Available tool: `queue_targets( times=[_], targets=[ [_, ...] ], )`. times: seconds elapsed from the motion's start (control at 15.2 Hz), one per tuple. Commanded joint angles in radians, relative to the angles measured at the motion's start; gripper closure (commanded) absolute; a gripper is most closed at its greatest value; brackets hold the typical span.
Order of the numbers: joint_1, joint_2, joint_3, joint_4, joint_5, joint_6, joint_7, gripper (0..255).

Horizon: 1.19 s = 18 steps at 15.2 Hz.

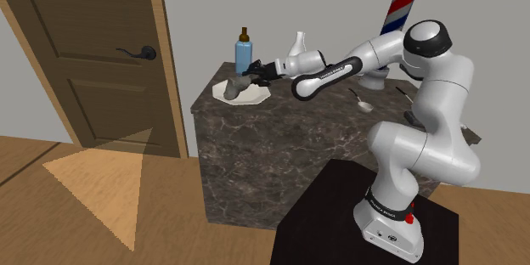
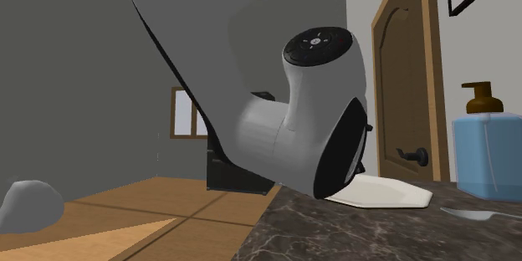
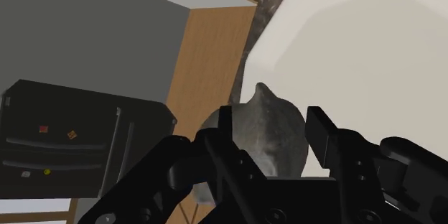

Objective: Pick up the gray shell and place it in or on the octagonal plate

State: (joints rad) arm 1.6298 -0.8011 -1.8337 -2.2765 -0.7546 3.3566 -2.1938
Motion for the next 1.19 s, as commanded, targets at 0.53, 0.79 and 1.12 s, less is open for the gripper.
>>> queue_targets(
  times=[0.53, 0.79, 1.12],
  targets=[
    [0.018, 0.004, -0.015, -0.011, 0.001, -0.089, -0.001, 0],
    [-0.214, -0.033, 0.156, -0.113, -0.033, -0.169, -0.009, 0],
    [-0.214, -0.033, 0.156, -0.113, -0.033, -0.169, -0.009, 0]
  ],
)
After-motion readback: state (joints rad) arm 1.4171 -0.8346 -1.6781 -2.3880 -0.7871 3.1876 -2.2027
